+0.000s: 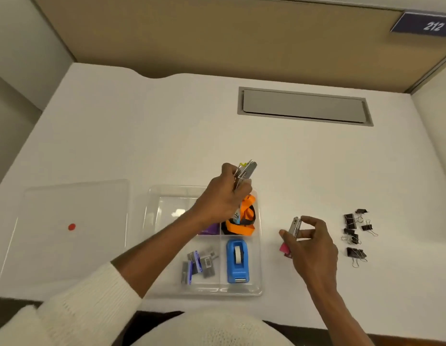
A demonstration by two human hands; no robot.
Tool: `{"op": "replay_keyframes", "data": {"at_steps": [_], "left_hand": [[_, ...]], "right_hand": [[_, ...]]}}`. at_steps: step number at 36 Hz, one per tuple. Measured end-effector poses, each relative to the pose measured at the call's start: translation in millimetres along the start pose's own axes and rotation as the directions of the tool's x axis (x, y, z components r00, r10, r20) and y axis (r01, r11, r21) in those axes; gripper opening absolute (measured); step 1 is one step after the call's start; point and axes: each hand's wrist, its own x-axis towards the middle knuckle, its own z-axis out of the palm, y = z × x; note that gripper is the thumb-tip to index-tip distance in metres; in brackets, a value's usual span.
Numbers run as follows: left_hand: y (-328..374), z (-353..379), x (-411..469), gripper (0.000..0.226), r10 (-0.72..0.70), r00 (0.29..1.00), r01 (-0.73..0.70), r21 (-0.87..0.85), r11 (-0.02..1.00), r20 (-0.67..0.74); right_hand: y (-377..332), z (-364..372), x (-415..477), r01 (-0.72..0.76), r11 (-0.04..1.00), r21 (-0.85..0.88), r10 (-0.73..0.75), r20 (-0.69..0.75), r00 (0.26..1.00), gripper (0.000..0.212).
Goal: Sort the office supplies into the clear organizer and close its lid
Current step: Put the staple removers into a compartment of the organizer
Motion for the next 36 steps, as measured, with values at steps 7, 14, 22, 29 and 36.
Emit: {"op": "replay_keyframes", "data": {"at_steps": [7,14,22,29,36], "left_hand": [[-67,-64,-65,0.037,-0.33,0.926,0.352,0.104,0.93,-0.184],[-95,-74,-61,0.05,-0.489,0.835,0.547,0.288,0.786,-0.251],[-99,-70,-37,0.05,-0.488,0.84,0.543,0.387,0.745,-0.238],[-99,-59,-37,0.051,-0.435,0.864,0.503,0.478,0.721,-0.252],[-98,-61,-37,0.067,-0.374,0.881,0.471,0.457,0.755,-0.291]], "right_hand": [[-47,19,-16,0.1,0.995,0.008,-0.1,0.078,0.992,0.058],[-79,51,-41,0.158,0.987,0.015,-0.159,0.139,0.977,0.059],[-86,75,-72,0.221,0.975,0.003,-0.216,0.214,0.952,0.055],[-80,80,-83,0.198,0.98,-0.026,-0.186,0.242,0.952,0.057],[-74,80,-79,0.179,0.983,-0.049,-0.162,0.242,0.956,0.058]]}}
